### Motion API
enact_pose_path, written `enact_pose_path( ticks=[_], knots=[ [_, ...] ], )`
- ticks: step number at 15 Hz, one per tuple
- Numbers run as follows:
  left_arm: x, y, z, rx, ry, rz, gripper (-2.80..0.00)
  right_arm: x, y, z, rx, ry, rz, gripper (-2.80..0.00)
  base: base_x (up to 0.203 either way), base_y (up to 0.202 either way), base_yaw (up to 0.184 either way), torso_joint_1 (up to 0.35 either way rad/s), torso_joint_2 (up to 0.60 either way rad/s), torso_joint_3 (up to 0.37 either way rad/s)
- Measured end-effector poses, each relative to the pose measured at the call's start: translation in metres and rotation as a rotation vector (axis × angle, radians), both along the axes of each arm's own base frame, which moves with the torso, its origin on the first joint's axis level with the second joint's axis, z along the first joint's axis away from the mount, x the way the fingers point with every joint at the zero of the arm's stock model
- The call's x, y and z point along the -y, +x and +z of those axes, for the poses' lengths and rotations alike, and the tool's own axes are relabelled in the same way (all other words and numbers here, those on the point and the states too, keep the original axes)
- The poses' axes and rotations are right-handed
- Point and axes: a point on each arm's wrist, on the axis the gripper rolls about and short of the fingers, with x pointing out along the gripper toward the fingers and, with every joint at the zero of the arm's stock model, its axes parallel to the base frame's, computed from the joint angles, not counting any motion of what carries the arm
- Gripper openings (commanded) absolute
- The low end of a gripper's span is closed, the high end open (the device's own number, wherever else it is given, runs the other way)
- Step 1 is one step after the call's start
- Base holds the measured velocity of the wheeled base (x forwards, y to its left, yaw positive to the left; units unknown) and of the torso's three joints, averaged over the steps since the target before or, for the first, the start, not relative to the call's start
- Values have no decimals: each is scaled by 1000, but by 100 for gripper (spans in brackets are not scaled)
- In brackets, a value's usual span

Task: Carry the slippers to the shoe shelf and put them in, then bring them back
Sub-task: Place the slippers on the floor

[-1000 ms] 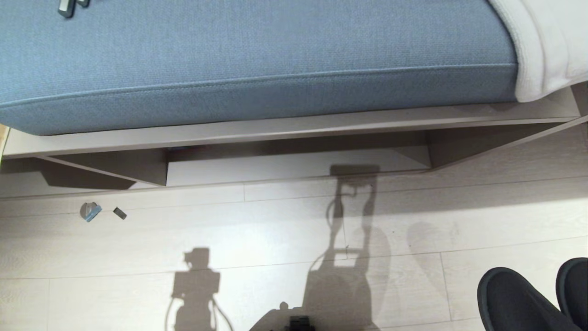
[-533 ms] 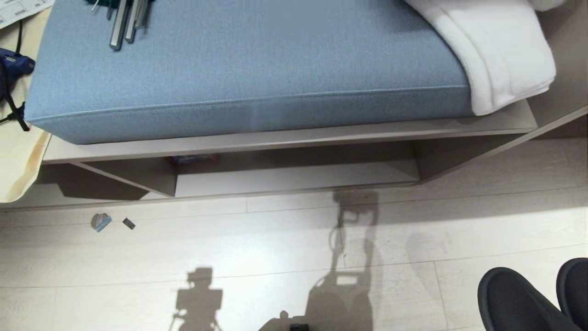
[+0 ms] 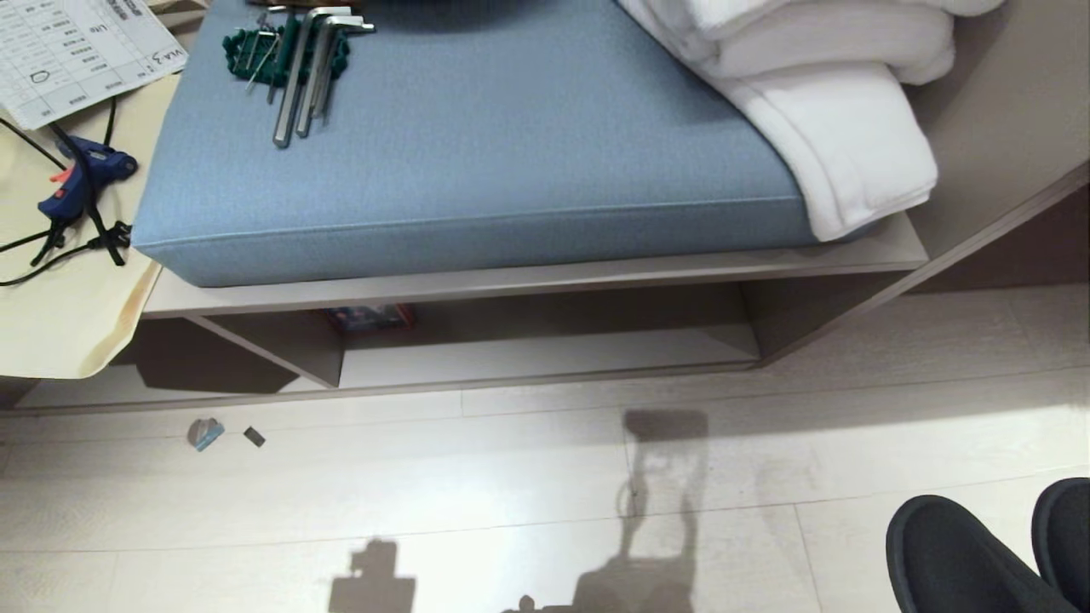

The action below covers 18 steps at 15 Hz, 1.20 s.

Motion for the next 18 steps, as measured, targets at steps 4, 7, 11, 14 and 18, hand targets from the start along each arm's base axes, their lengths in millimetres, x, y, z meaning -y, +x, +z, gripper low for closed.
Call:
enact_pose_path(
  ticks=[4,7,11,14,18],
  knots=[
    [0,0,0,0,0,0,-280,0,0,0,0,-1,1,-280,0,0,0,2,1,203],
    [0,0,0,0,0,0,-280,0,0,0,0,-1,0,-280,0,0,0,7,1,200],
    [0,0,0,0,0,0,-280,0,0,0,0,-4,0,-280,0,0,0,3,1,204],
    [0,0,0,0,-1,0,-280,0,0,0,0,-5,0,-280,0,0,0,2,0,209],
    [0,0,0,0,-1,0,-280,0,0,0,1,-4,0,-280,0,0,0,2,1,199]
  ],
)
